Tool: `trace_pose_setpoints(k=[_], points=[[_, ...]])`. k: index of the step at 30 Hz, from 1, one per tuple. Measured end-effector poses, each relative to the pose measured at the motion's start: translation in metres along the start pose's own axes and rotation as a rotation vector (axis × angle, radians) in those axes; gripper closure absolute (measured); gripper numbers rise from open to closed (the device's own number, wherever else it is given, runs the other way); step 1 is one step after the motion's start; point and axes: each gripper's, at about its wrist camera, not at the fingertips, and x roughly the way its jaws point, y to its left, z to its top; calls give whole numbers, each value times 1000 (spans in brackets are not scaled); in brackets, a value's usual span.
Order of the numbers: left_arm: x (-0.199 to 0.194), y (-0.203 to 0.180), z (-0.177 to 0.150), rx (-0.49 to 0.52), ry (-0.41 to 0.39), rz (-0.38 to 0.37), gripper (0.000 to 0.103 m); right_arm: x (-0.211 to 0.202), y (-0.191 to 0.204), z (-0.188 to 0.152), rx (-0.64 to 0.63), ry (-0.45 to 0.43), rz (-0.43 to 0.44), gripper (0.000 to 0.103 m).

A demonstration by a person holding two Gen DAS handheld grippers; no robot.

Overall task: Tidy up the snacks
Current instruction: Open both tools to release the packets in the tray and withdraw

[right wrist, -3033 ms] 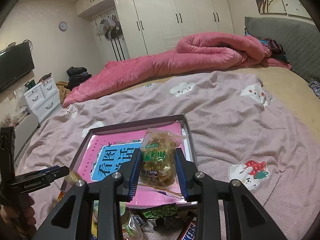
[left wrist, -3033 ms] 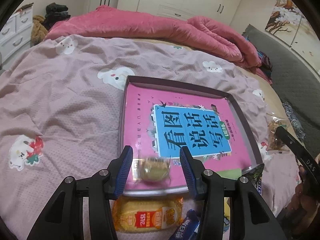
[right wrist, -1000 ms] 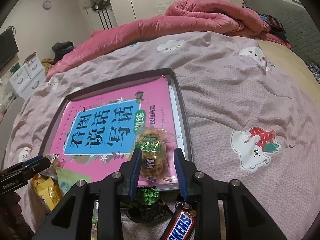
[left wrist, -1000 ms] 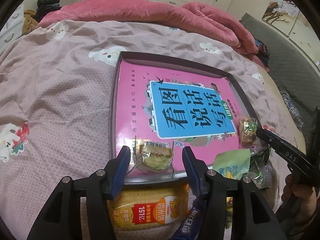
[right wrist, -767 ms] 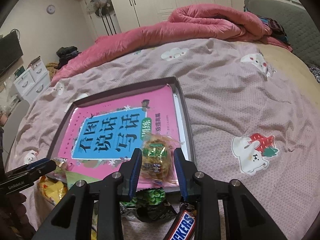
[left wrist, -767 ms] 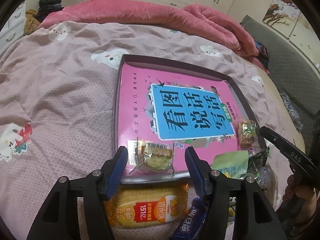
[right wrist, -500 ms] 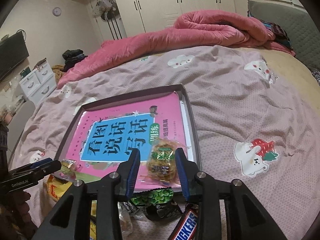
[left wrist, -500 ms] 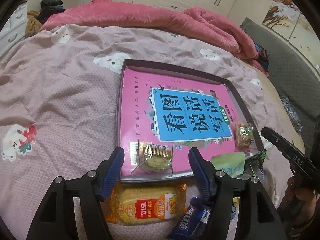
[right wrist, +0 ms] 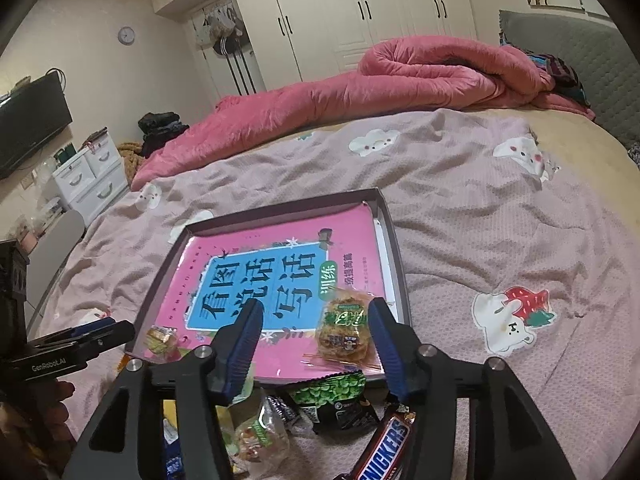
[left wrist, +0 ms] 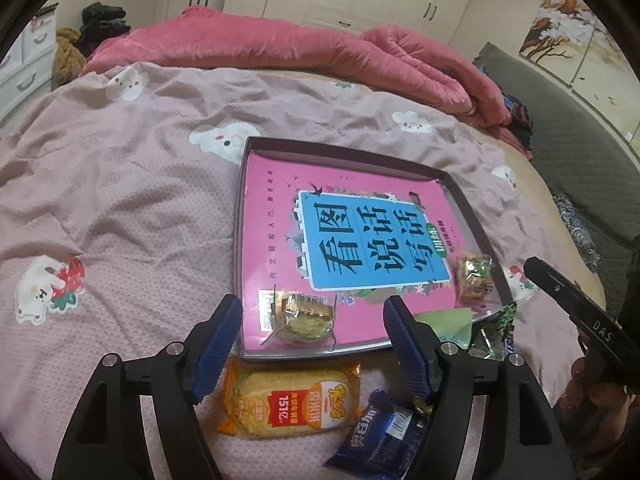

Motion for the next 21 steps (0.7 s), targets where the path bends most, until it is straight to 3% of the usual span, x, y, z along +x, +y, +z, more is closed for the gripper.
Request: trace_pose_setpoints(k=[21], points=[[-25, -12, -6, 40, -18, -31, 28, -28, 17, -3, -24, -34, 28, 39]])
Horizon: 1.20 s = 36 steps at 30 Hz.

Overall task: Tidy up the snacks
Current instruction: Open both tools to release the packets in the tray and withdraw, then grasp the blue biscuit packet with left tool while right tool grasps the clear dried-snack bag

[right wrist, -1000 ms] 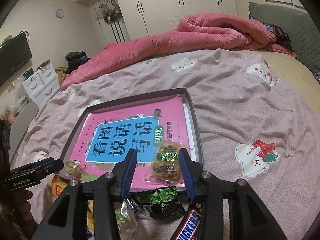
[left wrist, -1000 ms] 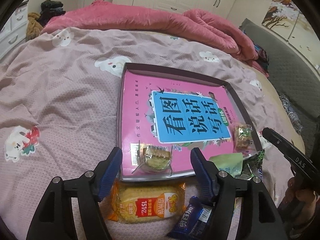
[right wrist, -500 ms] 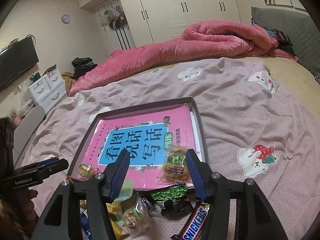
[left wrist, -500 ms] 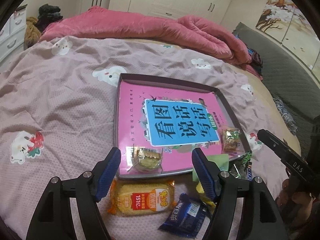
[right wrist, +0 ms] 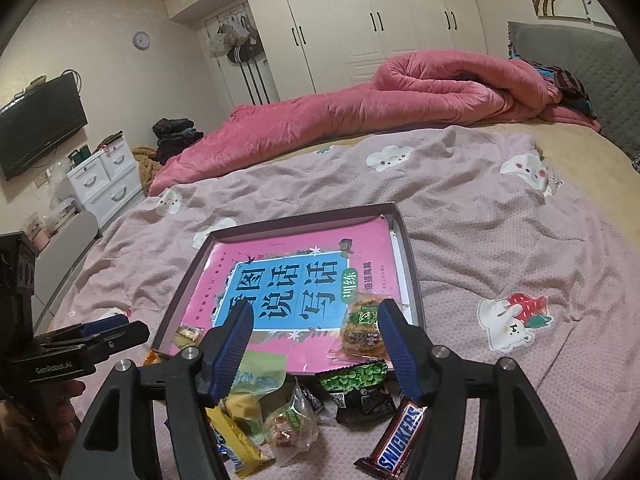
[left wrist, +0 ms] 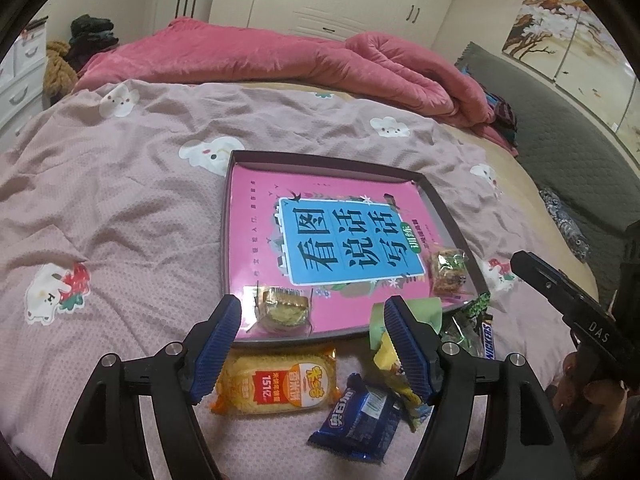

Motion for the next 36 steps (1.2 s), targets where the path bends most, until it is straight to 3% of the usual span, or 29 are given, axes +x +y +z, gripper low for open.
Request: trace_pose_setpoints(k=[24, 36], points=[[-15, -20, -29, 139, 36, 17, 27, -19, 5, -25, -7, 45, 12, 35], [-6, -31, -46, 199, 106, 0, 28, -20, 11, -37, -22, 76, 22, 34]])
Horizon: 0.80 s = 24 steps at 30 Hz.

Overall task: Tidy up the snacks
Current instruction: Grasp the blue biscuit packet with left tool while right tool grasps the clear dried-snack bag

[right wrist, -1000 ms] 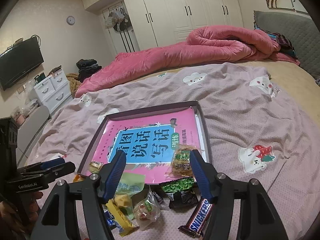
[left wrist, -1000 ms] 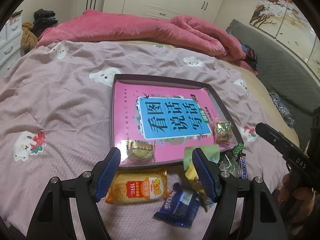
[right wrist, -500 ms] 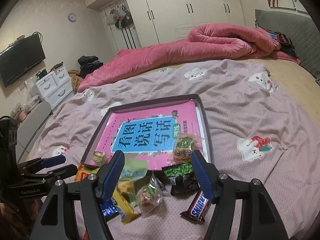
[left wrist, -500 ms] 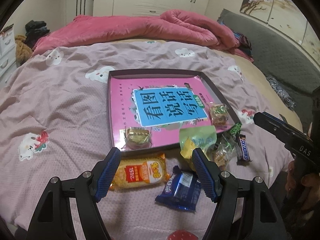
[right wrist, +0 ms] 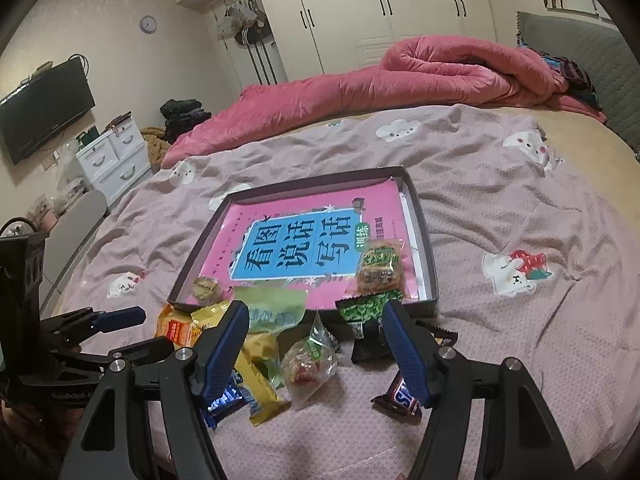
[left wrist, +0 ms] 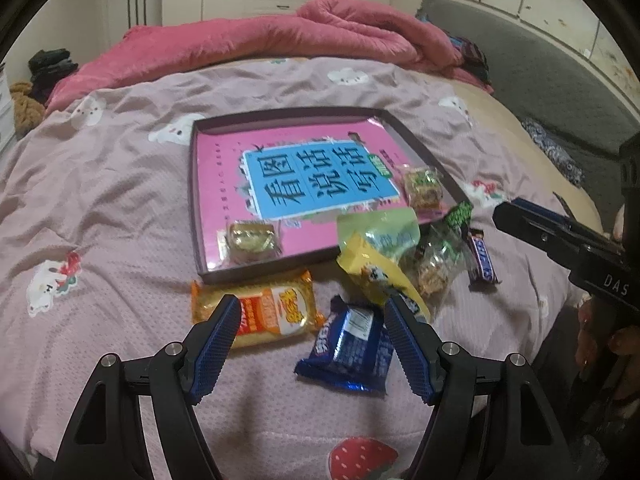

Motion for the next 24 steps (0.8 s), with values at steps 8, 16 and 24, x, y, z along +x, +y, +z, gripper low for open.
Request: trace_pose_setpoints(k=[8, 16, 24], points=[[9, -10, -8, 30, 46, -17, 28, 2, 2, -11, -7, 35, 6, 34], [19, -15, -15, 48, 98, -38, 28, 14, 0, -24, 24, 108, 29, 34], [33, -22, -23, 71, 160, -53, 28, 27, -5, -33, 72, 161, 55, 34]])
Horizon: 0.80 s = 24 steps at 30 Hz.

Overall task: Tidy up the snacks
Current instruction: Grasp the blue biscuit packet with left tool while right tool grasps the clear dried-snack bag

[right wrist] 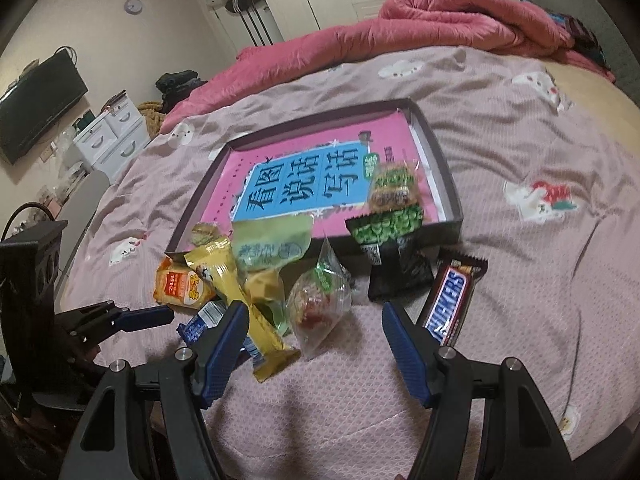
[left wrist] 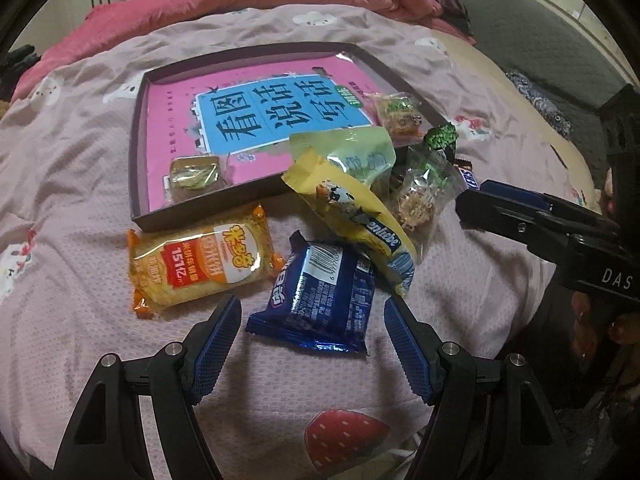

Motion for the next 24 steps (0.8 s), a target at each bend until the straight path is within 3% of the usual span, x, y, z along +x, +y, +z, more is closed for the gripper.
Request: trace_pose_setpoints(k=[10, 20, 24], points=[[12, -3, 1, 18, 22, 13, 28, 18, -3, -2, 39, 32, 24, 35], [20, -7, 0, 26, 36, 19, 28, 37, -1, 2, 42, 49, 57, 61], [23, -9, 1, 28, 35, 19, 28, 44, -1, 2, 51, 55, 66, 63]])
